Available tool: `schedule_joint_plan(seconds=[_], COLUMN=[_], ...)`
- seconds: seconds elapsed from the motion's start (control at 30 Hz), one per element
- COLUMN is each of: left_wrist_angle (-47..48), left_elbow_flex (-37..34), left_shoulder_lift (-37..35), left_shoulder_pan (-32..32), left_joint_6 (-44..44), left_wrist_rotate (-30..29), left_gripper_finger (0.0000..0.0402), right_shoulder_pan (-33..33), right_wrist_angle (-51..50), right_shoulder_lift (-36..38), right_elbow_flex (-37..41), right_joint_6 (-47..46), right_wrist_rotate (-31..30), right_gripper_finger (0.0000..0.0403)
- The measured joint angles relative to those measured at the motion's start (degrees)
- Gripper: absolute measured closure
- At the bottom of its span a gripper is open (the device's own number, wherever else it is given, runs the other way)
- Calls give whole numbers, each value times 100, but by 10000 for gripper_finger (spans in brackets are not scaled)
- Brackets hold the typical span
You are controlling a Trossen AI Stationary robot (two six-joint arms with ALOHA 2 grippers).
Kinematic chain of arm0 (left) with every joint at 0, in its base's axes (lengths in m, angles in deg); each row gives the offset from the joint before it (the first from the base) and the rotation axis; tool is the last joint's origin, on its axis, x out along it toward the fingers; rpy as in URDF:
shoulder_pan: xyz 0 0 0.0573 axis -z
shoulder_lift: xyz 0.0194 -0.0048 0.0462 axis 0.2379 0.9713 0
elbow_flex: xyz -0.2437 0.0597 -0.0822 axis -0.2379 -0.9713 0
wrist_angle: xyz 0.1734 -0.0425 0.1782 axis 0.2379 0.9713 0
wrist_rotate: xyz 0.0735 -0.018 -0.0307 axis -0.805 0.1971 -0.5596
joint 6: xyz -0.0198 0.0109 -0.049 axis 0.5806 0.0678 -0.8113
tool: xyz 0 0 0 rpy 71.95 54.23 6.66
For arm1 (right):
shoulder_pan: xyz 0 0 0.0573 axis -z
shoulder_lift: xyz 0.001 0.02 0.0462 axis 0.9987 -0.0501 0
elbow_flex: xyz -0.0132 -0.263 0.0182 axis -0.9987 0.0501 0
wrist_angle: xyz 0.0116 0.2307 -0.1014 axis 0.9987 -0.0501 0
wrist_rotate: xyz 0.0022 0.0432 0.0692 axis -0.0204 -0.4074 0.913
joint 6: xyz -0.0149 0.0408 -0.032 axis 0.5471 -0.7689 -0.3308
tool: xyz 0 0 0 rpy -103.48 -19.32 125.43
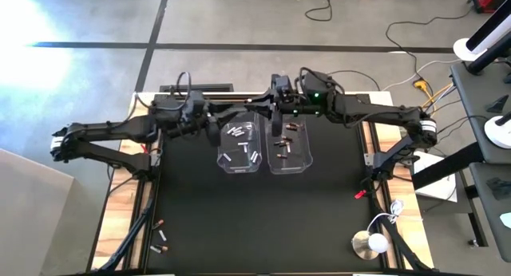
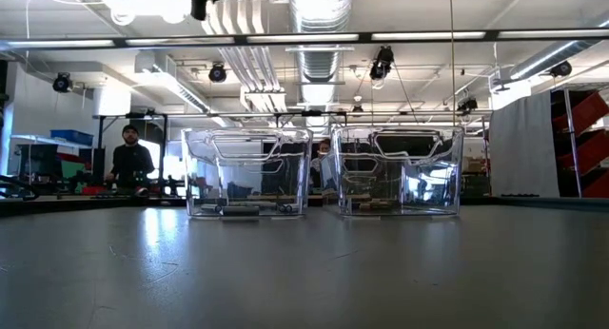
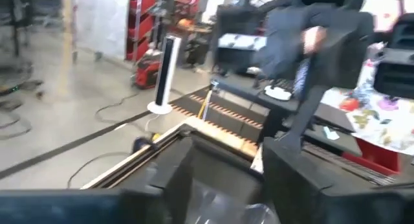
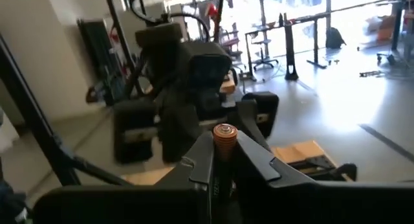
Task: Sort batteries
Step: Put the black battery into the right transparent bin
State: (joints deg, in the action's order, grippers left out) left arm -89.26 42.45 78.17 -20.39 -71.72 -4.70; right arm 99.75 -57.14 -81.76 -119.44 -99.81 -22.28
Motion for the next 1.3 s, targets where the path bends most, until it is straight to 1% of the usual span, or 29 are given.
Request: schedule_joint_plan(seconds=[0.07, 0.13, 0.27, 0.4, 0.5, 0.53, 0.63, 0.73, 0.83, 0.9, 0.97, 1.07, 1.17, 1.3], left_wrist_angle=[414, 878, 1657, 1711, 1716, 1706, 1634, 1606, 1585, 1569, 1615, 1684, 1957, 2424], left_elbow_flex=[0, 0, -76, -316, -575, -684, -1003, -1264, -1436, -1554, -1648, -1676, -1676, -1638], left_shoulder_lift=[-261, -498, -891, -1174, -1333, -1396, -1547, -1595, -1545, -1478, -1398, -1321, -1275, -1276], left_shoulder_pan=[2, 9, 4, 9, 9, 9, 9, -2, -2, -2, -18, -39, -28, -26], left_joint_6=[-125, -270, -657, -731, -913, -1003, -1352, -1681, -1968, -2189, -2378, -2571, -2714, -2825], left_wrist_rotate=[-173, -491, -1150, -1174, -1286, -1356, -1795, -2270, -2792, -3160, -3375, -3390, -3389, -3201], left_gripper_finger=[217, 194, 162, 145, 140, 139, 135, 128, 119, 111, 104, 95, 87, 82], right_shoulder_pan=[1, 11, 13, 0, 0, 0, 3, 69, 133, 206, 313, 451, 511, 557], right_wrist_angle=[-445, -878, -1591, -2266, -3156, -3499, -4451, -5056, -5354, -5328, -5219, -5463, -5683, -5573], right_shoulder_lift=[22, 35, 113, 137, 124, 122, 122, 115, 115, 87, -49, -346, -589, -970], right_elbow_flex=[-232, -382, -478, -476, -467, -460, -394, -314, -225, -82, 47, 315, 540, 688], right_joint_6=[234, 456, 794, 879, 938, 991, 1101, 1029, 1060, 1254, 1361, 1601, 1872, 2102], right_wrist_rotate=[2, 5, 0, -1, -27, -154, -579, -608, -603, -606, -601, -605, -606, -604], right_gripper_finger=[374, 374, 374, 374, 374, 374, 374, 374, 374, 374, 374, 374, 374, 374])
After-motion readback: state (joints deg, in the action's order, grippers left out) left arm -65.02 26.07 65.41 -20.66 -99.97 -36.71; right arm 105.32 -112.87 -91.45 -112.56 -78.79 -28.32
